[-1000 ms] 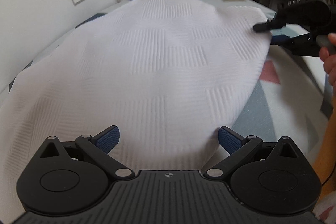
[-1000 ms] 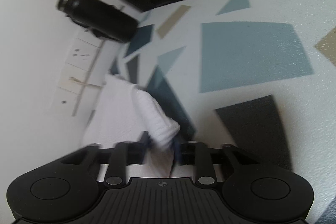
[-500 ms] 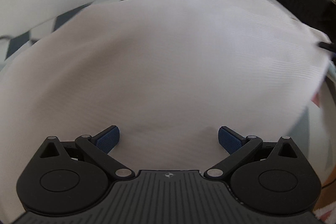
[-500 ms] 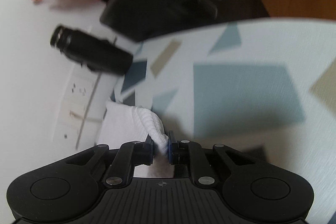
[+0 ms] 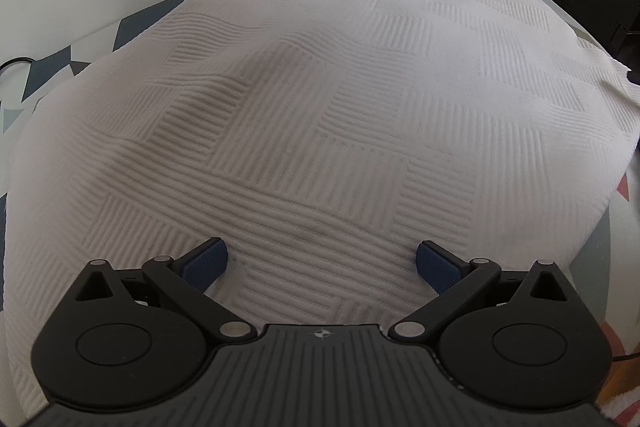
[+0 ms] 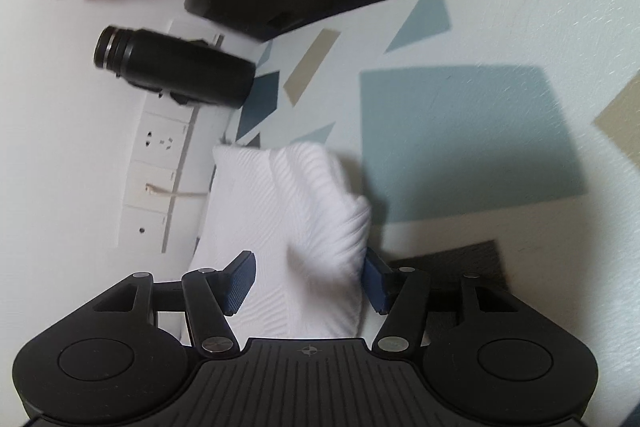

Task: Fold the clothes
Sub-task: 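Lift the shirt corner with the right gripper and fold it over the shirt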

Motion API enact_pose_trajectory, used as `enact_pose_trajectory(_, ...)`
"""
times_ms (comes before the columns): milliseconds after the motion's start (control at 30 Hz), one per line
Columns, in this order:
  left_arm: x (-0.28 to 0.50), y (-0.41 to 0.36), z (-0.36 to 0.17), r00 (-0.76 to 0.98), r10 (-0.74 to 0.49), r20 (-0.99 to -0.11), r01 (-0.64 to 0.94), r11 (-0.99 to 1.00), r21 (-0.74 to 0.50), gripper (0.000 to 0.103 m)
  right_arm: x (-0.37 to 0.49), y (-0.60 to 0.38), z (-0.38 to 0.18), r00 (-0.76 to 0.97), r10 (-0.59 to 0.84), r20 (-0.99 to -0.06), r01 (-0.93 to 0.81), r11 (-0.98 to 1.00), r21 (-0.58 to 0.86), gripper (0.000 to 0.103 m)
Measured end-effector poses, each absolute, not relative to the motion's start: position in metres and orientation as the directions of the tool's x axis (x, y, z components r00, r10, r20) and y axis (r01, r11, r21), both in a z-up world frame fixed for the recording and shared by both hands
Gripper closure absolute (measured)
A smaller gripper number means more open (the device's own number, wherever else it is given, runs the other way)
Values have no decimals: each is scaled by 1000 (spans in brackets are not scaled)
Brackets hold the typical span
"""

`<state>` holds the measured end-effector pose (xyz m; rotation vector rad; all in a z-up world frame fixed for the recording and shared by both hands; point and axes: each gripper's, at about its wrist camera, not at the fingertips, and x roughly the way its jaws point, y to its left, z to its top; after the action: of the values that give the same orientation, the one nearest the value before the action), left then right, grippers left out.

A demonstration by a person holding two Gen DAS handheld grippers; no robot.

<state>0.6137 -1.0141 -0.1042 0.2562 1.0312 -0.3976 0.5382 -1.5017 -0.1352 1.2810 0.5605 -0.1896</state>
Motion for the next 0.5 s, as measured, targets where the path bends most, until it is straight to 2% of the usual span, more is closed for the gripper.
enact_pose_trajectory(500,608,-1010,-107,474,-229,-850,463,886,20,0,565,-1490,-135,866,91,-492,447,301,842,53)
